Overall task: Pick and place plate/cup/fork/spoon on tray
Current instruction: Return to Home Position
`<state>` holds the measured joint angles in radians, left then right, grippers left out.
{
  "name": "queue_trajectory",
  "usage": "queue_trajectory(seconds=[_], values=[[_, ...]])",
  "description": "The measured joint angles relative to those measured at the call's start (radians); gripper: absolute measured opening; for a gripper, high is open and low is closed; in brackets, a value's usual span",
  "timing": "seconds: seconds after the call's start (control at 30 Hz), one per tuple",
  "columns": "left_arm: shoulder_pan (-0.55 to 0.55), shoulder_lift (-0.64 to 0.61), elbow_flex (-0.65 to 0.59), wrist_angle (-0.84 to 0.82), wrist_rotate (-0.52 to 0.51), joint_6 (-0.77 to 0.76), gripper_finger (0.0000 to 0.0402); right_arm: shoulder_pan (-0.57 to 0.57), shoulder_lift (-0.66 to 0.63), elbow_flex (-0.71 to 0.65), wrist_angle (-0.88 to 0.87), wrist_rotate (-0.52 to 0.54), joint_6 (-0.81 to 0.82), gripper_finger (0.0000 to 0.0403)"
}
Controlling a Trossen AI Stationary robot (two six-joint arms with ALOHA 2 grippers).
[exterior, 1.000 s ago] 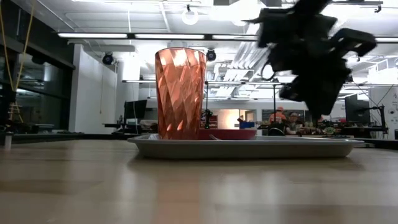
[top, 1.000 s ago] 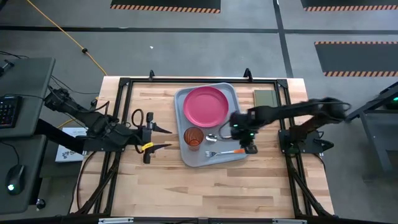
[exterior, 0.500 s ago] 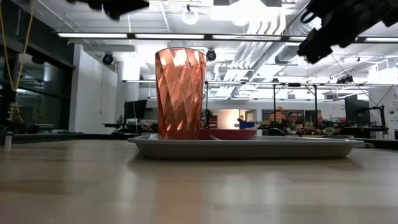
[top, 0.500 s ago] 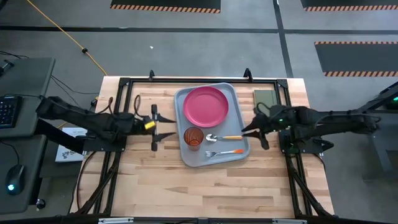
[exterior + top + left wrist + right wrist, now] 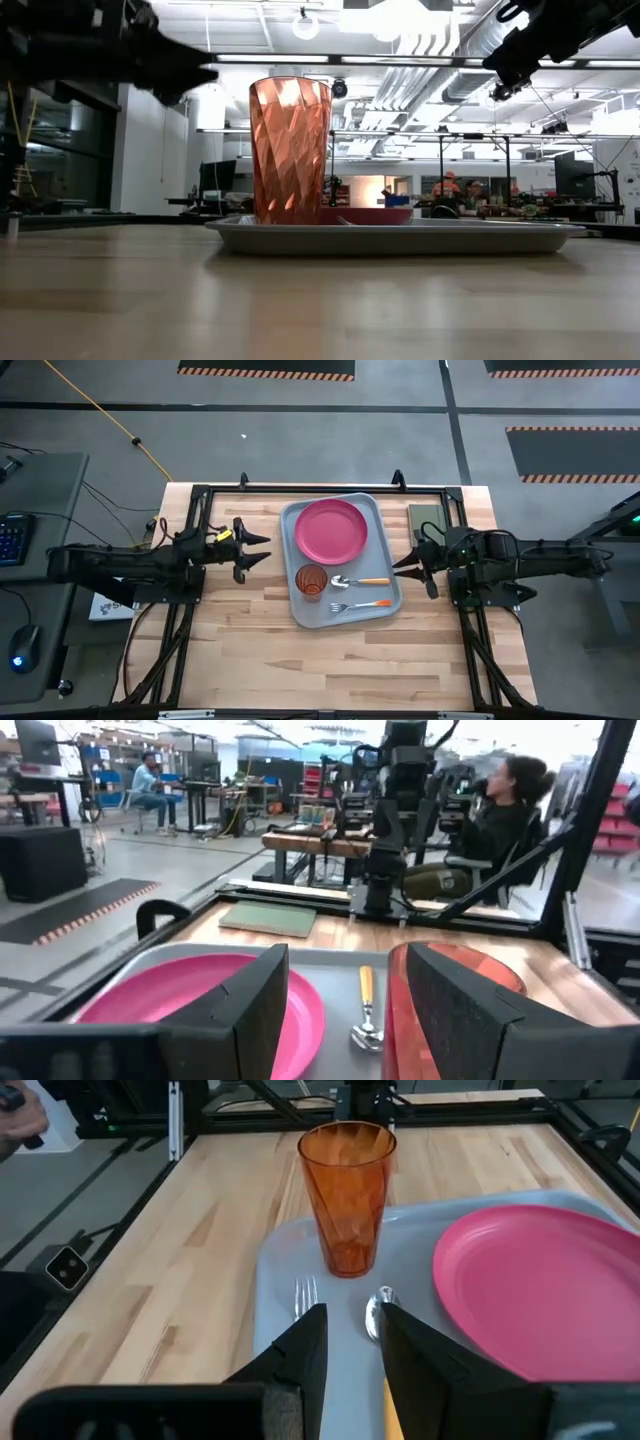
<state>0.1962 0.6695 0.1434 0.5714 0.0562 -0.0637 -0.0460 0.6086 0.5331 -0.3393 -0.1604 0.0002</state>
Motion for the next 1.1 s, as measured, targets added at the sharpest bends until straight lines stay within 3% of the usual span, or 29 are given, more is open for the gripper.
queue_trajectory(seconds=[0.33,0.53,0.7,0.8,0.97,1.1], values=[[0.044,-0.02,-0.123,0.138,0.039,-0.056,0.0193,0.0,0.0,0.0,0.001,0.015,0.003,0.0087],[0.076,-0.106,-0.128,0.128,0.062,0.0,0.0144,0.0,0.0,0.0,0.001,0.052,0.001,0.0087],[0.18,-0.199,-0.128,0.018,0.113,0.022,0.0062,0.0,0.0,0.0,0.001,0.049,0.034,0.0087],[0.239,-0.244,-0.128,-0.074,0.197,-0.021,0.0012,0.001,0.0,0.0,0.0,0.035,0.048,0.0087],[0.261,-0.294,-0.128,-0.195,0.306,-0.064,0.0004,0.001,-0.003,0.0,0.0,0.03,0.045,0.0087],[0.175,-0.315,-0.131,-0.266,0.246,-0.085,0.0001,0.001,-0.024,-0.001,-0.036,0.03,0.046,0.0087]])
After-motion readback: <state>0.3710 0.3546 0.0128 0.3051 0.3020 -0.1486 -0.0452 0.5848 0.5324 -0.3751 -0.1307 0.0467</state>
